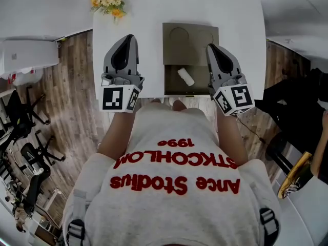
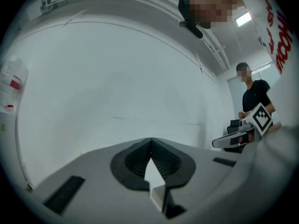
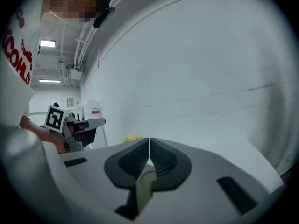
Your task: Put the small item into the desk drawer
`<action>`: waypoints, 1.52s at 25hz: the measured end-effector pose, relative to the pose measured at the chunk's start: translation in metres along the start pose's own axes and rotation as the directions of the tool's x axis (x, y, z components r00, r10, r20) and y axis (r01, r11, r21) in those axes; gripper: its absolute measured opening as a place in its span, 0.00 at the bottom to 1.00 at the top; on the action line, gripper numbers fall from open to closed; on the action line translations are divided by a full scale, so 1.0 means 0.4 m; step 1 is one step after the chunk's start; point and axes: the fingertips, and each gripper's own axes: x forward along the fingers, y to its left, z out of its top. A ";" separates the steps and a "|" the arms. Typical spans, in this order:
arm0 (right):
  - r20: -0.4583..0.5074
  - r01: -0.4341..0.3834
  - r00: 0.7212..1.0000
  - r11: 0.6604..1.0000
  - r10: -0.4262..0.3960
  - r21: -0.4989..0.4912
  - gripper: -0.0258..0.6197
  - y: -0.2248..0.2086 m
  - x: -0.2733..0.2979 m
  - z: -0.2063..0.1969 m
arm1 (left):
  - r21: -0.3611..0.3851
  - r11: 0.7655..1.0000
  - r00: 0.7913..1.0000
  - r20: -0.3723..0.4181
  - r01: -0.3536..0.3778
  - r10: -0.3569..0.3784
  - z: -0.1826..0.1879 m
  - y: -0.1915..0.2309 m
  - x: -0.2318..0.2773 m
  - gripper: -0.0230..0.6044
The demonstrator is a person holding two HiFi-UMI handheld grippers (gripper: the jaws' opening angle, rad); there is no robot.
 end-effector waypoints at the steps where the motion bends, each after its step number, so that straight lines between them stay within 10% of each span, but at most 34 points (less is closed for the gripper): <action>1: 0.018 0.005 1.000 1.000 -0.005 0.002 0.05 -0.005 0.002 0.018 | 0.002 1.000 1.000 0.010 0.001 -0.001 0.009 0.005 0.004 0.05; 17: 0.271 0.077 0.960 0.997 -0.069 -0.020 0.05 -0.054 -0.059 0.257 | 0.034 0.999 0.992 0.122 0.014 -0.018 0.139 0.022 0.028 0.05; 38: 0.306 0.079 0.950 0.997 -0.067 -0.027 0.05 -0.062 -0.084 0.291 | 0.052 0.999 0.991 0.134 0.015 -0.022 0.169 0.001 0.037 0.05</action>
